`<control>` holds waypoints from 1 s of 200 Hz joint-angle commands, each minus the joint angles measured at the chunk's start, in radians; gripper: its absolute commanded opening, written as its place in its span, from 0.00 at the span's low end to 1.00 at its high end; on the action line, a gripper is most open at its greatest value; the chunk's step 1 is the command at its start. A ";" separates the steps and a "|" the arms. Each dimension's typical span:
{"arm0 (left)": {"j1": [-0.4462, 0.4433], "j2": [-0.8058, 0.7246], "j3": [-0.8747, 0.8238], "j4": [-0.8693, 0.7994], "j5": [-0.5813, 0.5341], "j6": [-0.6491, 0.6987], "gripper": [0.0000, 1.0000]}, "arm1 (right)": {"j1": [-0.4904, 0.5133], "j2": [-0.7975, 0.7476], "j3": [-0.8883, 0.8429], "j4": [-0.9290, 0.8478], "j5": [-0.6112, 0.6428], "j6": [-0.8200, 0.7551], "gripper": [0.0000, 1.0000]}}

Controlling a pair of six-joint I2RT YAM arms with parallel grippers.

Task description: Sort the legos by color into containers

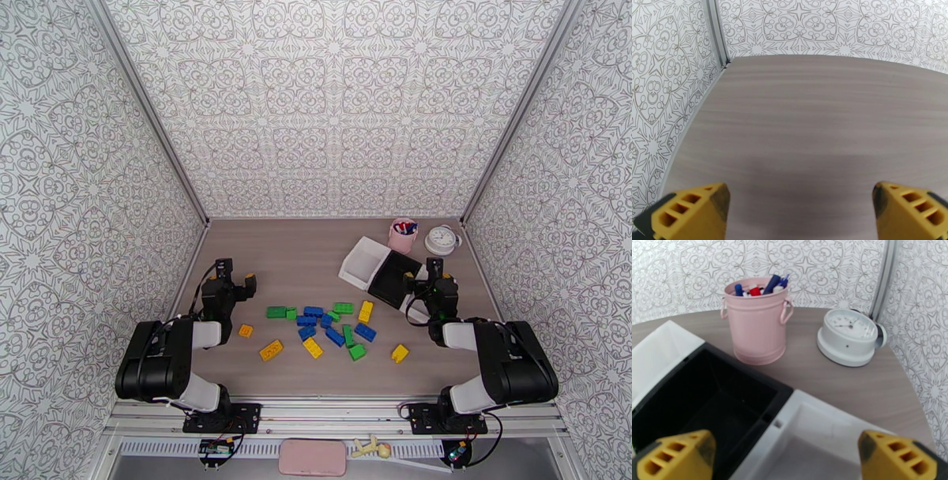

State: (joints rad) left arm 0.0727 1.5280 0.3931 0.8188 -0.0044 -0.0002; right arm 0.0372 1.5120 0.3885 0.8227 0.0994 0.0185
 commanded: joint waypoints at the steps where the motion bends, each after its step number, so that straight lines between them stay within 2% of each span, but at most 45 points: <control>1: -0.006 0.001 0.013 -0.008 -0.013 0.000 1.00 | -0.004 0.001 0.011 0.004 0.000 0.003 1.00; 69: -0.002 -0.005 0.012 -0.010 -0.008 -0.002 1.00 | -0.005 -0.004 0.005 0.013 0.002 0.000 1.00; 94: -0.041 -0.075 0.018 -0.067 -0.066 0.024 1.00 | -0.002 -0.055 0.003 -0.020 0.003 -0.002 1.00; 126: -0.094 -0.194 0.021 -0.183 -0.068 0.084 1.00 | -0.002 -0.195 0.032 -0.205 0.039 0.028 1.00; 159: -0.197 -0.299 0.068 -0.332 -0.051 0.147 1.00 | -0.002 -0.321 0.076 -0.408 0.046 0.113 0.99; 180: -0.290 -0.334 0.101 -0.397 -0.026 0.187 1.00 | -0.001 -0.408 0.121 -0.604 0.128 0.221 0.99; 191: -0.336 -0.342 0.116 -0.434 0.005 0.196 1.00 | -0.003 -0.442 0.153 -0.729 0.186 0.331 1.00; 200: -0.377 -0.349 0.136 -0.478 0.036 0.200 1.00 | -0.004 -0.460 0.179 -0.820 0.183 0.385 1.00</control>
State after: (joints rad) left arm -0.2226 1.2022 0.4774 0.4931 -0.0399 0.1444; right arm 0.0372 1.1061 0.4873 0.3279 0.1871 0.1970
